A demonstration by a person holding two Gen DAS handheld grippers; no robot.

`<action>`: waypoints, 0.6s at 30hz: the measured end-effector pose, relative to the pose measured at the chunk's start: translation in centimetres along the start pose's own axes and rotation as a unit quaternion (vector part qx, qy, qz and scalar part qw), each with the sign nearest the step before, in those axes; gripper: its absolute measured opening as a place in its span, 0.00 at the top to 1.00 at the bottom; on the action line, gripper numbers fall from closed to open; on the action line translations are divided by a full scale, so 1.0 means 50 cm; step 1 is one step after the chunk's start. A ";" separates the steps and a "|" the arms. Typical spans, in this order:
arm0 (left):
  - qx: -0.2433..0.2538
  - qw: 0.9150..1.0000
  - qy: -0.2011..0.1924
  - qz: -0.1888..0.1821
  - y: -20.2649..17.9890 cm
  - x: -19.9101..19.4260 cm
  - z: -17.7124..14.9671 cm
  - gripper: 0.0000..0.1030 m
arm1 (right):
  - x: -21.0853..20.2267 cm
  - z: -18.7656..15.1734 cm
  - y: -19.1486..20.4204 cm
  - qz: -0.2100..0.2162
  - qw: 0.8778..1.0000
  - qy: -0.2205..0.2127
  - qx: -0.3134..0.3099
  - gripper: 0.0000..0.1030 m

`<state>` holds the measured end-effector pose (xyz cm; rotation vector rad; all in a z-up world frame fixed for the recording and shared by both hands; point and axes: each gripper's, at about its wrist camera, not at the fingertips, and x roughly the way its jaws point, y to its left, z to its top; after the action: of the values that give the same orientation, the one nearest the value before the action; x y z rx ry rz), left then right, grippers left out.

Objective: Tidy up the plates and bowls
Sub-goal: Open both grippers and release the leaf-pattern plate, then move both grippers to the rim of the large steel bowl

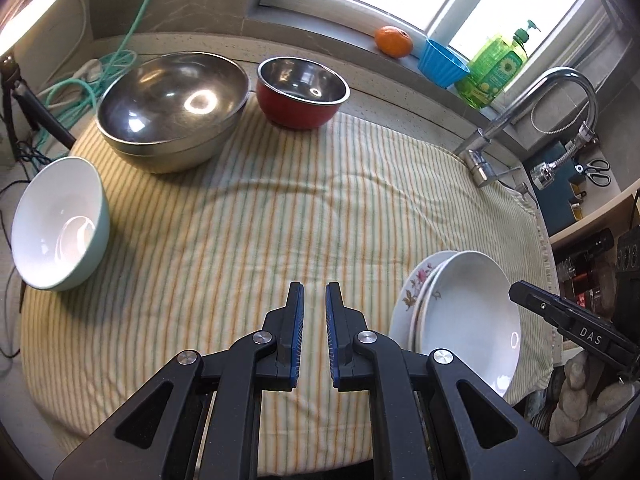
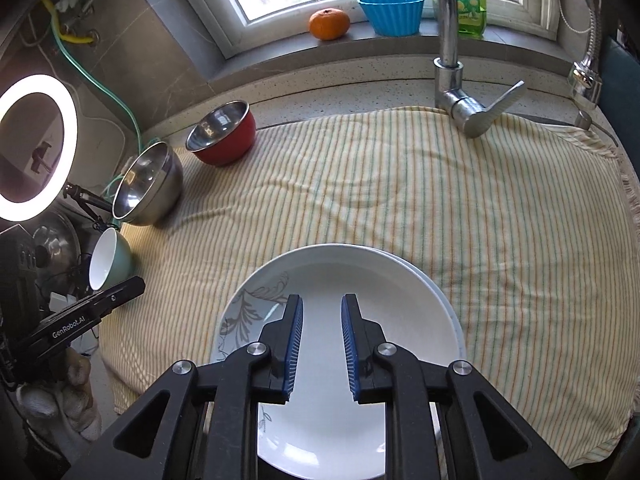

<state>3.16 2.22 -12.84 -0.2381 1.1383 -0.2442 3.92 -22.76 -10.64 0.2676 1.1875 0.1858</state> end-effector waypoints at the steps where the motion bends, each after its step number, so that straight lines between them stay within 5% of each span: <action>1: -0.006 1.000 -0.003 0.006 0.014 -0.002 0.004 0.92 | 0.004 0.005 0.011 0.004 1.000 -0.001 -0.003 0.83; 18: -0.093 0.992 -0.064 0.060 0.204 -0.037 0.092 0.92 | 0.101 0.130 0.213 0.077 0.995 0.002 -0.057 0.82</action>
<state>7.36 12.76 -12.56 -0.3452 1.0435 -0.0155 11.78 -11.88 -9.68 0.2596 1.1557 0.3874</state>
